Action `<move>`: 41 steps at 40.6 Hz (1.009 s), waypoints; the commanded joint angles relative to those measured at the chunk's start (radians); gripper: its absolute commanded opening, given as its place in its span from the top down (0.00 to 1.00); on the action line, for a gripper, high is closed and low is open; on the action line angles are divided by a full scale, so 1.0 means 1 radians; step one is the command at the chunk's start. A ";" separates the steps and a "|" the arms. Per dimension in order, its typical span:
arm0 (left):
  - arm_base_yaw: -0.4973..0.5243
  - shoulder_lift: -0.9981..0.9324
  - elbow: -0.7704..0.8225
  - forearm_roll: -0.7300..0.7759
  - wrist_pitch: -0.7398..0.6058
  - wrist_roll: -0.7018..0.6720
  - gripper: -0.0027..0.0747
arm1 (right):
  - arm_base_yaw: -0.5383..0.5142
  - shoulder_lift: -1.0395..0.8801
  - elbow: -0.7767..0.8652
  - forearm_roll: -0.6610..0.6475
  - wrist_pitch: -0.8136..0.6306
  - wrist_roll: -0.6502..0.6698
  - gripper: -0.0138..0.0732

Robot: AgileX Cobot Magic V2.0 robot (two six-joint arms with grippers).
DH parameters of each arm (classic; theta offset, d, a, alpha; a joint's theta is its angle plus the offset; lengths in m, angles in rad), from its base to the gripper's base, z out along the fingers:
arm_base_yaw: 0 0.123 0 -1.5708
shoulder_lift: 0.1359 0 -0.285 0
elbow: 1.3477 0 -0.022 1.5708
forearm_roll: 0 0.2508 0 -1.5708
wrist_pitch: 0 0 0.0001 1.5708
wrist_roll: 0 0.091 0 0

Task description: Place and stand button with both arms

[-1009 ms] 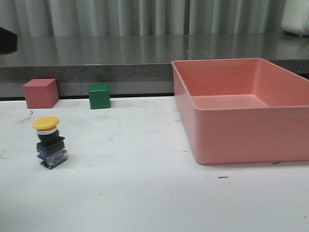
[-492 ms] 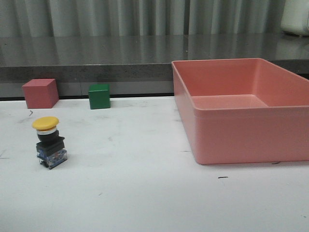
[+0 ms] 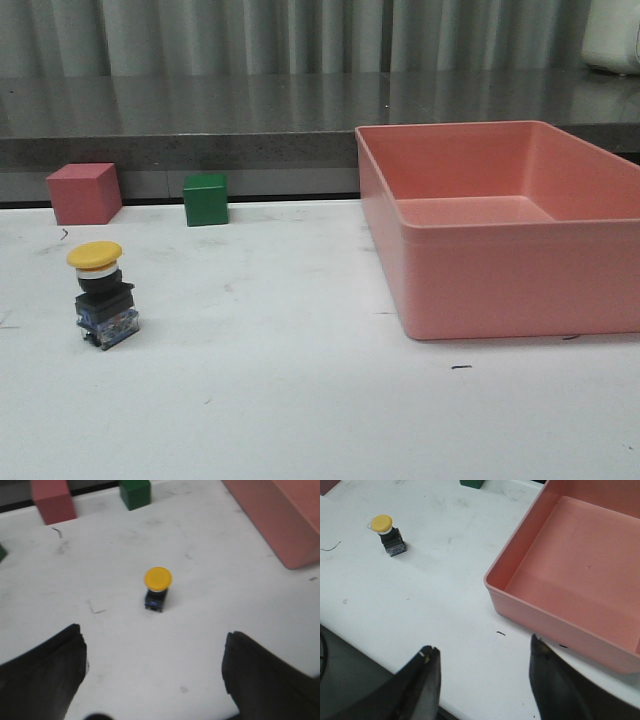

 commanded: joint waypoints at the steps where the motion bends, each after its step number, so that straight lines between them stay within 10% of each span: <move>1: 0.001 -0.027 -0.034 -0.078 -0.066 0.061 0.26 | -0.008 -0.008 -0.024 0.018 -0.065 -0.008 0.36; 14: 0.001 -0.037 -0.034 -0.078 -0.092 0.054 0.32 | -0.008 -0.004 -0.024 0.018 -0.036 -0.008 0.39; 27: 0.001 -0.037 -0.034 -0.074 -0.092 0.054 0.99 | -0.008 -0.004 -0.024 0.018 -0.030 -0.008 0.92; 41: 0.001 -0.037 -0.034 -0.066 -0.096 0.054 0.99 | -0.008 -0.004 -0.024 0.018 -0.029 -0.008 0.92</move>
